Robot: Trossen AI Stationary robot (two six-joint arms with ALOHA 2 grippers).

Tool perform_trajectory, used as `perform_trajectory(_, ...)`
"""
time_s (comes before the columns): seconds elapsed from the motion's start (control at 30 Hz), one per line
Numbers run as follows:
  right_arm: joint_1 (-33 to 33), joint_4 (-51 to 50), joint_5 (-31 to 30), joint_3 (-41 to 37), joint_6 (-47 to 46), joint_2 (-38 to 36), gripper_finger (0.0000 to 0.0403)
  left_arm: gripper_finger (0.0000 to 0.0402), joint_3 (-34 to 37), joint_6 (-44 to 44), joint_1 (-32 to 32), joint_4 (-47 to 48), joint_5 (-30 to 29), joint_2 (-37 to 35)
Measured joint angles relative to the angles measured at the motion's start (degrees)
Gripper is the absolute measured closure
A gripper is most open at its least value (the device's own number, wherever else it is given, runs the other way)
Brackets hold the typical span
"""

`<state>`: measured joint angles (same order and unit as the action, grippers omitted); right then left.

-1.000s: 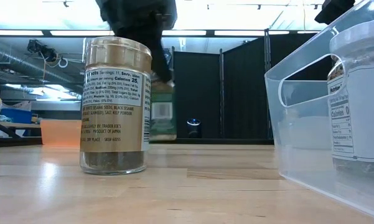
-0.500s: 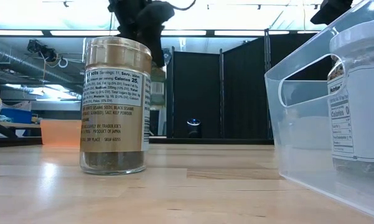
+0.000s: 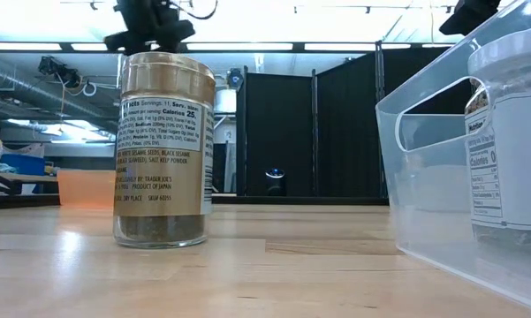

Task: Sort spices by type
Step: Put the green seasoning bottle into the orange bin

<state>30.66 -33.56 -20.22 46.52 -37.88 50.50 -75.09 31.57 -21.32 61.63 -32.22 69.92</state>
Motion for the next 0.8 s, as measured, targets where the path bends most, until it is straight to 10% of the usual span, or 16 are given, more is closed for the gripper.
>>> perform_trajectory(0.8, -0.09, 0.0, -1.19, 0.02, -2.65, 0.0, 0.0098, 0.0198, 25.81, -1.25, -24.6, -14.74, 9.89, -11.29)
